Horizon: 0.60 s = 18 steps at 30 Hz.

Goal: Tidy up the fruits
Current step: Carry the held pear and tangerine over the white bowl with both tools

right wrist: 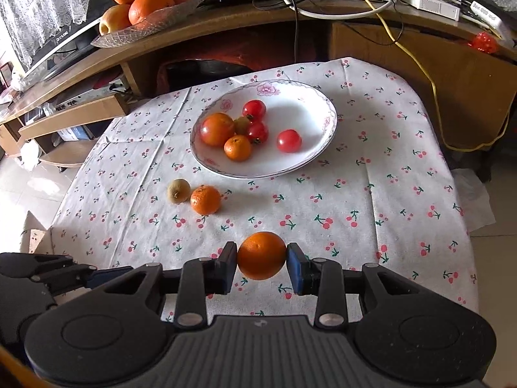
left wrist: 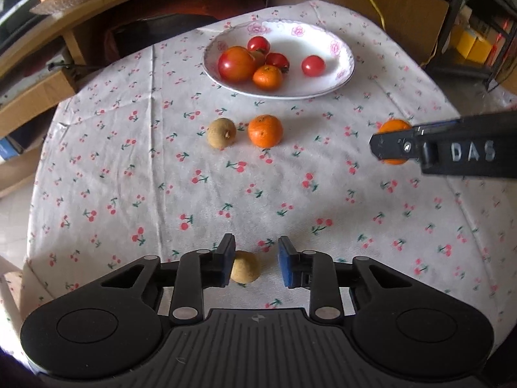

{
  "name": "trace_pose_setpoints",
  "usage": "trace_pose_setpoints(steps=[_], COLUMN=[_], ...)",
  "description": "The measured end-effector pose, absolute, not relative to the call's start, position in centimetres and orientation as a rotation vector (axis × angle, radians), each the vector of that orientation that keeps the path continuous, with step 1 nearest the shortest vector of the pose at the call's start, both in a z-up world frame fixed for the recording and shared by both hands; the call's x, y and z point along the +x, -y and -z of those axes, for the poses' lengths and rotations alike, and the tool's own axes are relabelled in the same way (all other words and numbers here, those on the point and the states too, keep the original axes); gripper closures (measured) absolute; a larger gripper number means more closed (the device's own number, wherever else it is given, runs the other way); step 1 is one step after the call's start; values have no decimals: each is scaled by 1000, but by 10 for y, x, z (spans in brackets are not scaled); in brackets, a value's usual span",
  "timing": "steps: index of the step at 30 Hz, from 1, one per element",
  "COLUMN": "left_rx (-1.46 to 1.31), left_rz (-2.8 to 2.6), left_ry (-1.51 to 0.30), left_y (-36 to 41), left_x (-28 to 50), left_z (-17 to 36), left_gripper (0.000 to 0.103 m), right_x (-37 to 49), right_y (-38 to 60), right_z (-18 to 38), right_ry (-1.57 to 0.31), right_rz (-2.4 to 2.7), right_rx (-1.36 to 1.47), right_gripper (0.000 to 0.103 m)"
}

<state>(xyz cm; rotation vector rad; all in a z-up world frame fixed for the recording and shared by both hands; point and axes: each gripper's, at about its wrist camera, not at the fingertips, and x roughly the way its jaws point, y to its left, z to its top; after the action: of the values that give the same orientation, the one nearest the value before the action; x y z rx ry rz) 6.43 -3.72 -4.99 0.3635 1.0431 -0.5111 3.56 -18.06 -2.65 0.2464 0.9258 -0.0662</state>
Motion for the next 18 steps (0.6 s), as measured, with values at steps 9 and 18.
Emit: trace_pose_setpoints(steps=[9, 18], left_rx=[338, 355], left_rz=[478, 493], left_ry=[-1112, -1097], left_y=[23, 26], left_x=[69, 62], left_z=[65, 62], left_gripper=[58, 71], right_x=[37, 35], right_y=[172, 173], right_z=[28, 24], right_ry=[-929, -917], right_rz=[45, 42], right_rx=[240, 242], right_gripper=[68, 68])
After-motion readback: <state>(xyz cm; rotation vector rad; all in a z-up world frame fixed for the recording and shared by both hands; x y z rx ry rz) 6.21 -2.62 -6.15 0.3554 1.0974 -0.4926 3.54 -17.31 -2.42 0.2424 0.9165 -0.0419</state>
